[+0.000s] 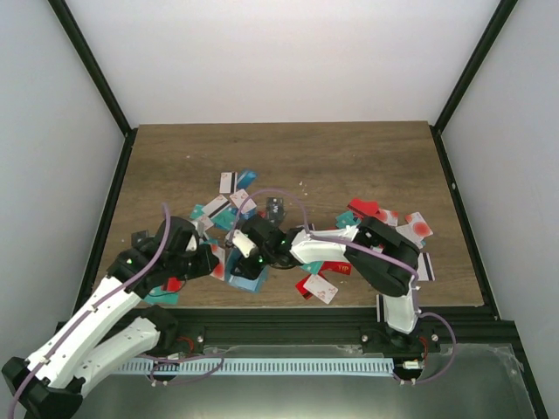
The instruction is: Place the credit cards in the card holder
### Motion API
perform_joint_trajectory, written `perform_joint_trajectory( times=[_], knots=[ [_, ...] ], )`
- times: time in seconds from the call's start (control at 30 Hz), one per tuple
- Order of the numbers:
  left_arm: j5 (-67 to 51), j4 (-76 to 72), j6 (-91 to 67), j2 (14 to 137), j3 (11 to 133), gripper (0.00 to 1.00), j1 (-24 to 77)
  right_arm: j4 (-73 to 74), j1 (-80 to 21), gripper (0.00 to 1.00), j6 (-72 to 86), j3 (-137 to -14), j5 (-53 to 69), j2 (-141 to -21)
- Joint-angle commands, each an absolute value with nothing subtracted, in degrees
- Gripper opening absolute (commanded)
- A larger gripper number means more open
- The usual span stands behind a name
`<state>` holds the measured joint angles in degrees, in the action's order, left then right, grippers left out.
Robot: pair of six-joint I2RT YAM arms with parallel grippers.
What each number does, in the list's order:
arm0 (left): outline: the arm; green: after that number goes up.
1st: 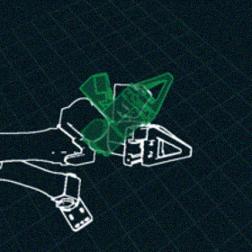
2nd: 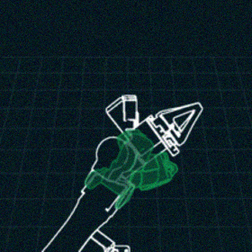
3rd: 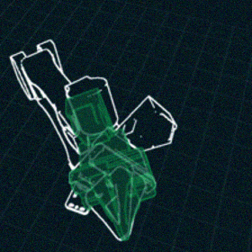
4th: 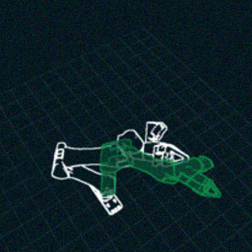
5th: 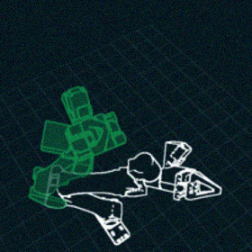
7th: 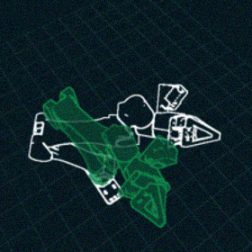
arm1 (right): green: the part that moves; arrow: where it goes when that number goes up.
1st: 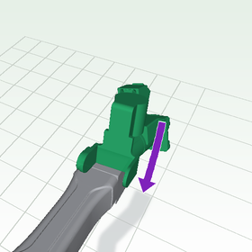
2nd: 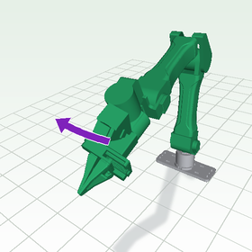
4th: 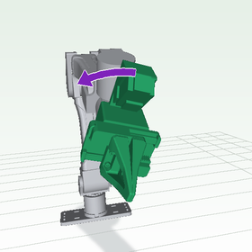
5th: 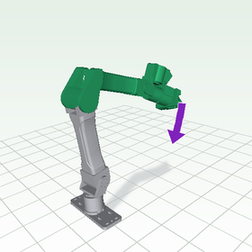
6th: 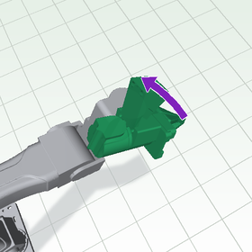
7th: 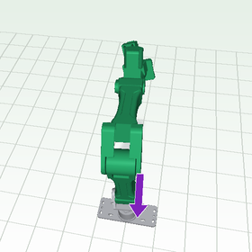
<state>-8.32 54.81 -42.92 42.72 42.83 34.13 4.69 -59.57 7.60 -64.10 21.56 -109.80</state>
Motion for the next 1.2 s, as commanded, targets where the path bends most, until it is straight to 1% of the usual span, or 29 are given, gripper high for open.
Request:
perform_joint_trajectory(
  times=[0.0,0.17,0.4,0.67,0.77,0.93,1.17],
  knots=[
    [-10.8,52.3,-44.1,41.8,42.4,0.04,33.2,3.9,-60.3,0.32,7.8,-66.5,22.9,-112.2],
    [-15.7,47.4,-42.4,42.9,39.9,0.04,32.7,3.5,-60.4,0.33,7.9,-66.6,22.3,-113.1],
    [-16.3,42.6,-41.5,44.0,35.9,0.04,32.1,4.4,-60.3,0.34,7.6,-67.5,22.4,-112.9],
    [-12.7,41.8,-36.7,49.1,35.0,0.04,29.7,5.6,-60.3,0.35,6.6,-66.4,23.6,-111.4],
    [-13.8,41.3,-35.7,50.3,35.1,0.04,26.9,5.3,-60.2,0.35,6.6,-63.8,23.3,-109.7],
    [-11.0,42.1,-36.9,51.4,35.3,0.04,25.3,5.2,-59.7,0.36,6.5,-60.3,23.3,-106.9],
    [-10.2,41.6,-37.8,54.6,35.5,0.04,25.1,5.6,-59.3,0.36,5.6,-56.5,23.8,-104.4]
  ],
)
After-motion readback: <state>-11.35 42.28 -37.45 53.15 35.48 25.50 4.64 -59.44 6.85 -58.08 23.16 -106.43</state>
